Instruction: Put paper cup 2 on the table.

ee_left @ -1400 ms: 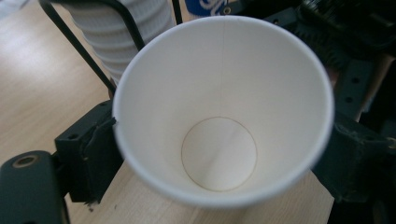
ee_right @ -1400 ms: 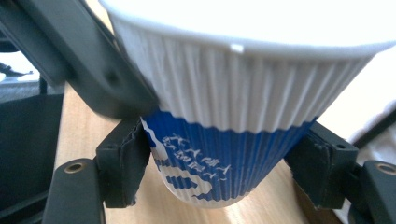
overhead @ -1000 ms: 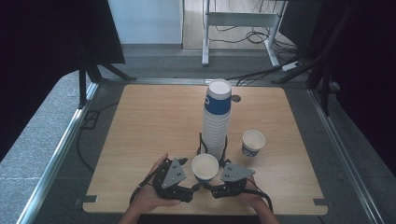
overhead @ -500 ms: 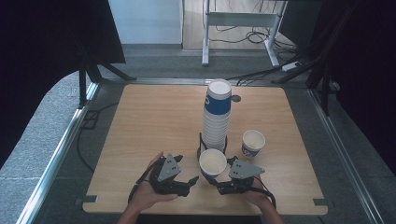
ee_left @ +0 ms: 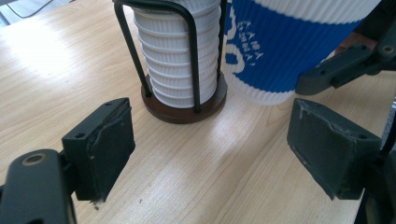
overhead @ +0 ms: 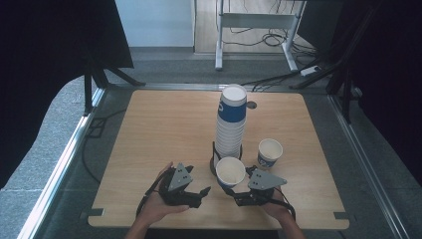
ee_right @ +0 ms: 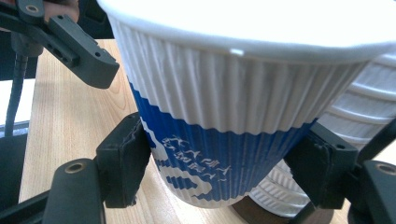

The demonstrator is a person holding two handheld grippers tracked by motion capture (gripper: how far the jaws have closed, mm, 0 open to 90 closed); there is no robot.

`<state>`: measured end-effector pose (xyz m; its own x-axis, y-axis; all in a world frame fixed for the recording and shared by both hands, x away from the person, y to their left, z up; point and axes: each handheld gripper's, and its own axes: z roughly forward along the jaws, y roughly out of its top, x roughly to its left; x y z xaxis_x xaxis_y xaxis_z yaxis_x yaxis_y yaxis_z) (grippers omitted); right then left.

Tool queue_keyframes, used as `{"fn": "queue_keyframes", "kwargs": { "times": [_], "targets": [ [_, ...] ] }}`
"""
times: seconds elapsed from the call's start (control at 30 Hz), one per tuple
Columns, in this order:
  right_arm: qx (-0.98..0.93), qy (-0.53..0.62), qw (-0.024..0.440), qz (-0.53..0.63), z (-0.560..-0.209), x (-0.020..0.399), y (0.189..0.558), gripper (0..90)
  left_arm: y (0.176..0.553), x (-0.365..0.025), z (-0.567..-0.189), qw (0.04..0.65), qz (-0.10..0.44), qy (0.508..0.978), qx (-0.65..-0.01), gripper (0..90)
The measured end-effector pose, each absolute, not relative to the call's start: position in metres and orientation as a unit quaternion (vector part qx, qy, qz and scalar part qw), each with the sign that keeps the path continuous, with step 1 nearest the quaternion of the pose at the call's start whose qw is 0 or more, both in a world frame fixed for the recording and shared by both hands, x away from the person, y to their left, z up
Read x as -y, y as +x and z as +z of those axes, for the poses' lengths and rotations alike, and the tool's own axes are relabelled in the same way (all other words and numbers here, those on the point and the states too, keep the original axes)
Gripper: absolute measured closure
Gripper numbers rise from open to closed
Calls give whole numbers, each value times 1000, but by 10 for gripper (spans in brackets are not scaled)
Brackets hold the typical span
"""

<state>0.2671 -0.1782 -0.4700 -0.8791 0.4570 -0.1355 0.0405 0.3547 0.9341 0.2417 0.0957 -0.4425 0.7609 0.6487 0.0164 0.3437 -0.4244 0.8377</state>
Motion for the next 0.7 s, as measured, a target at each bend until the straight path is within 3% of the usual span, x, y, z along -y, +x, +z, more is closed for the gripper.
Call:
{"fn": "queue_keyframes", "kwargs": {
  "times": [0.7],
  "targets": [
    [-764,196,234,568,-450,224,262,270,241,-94,-446,432,166,836,-295,155]
  ]
}}
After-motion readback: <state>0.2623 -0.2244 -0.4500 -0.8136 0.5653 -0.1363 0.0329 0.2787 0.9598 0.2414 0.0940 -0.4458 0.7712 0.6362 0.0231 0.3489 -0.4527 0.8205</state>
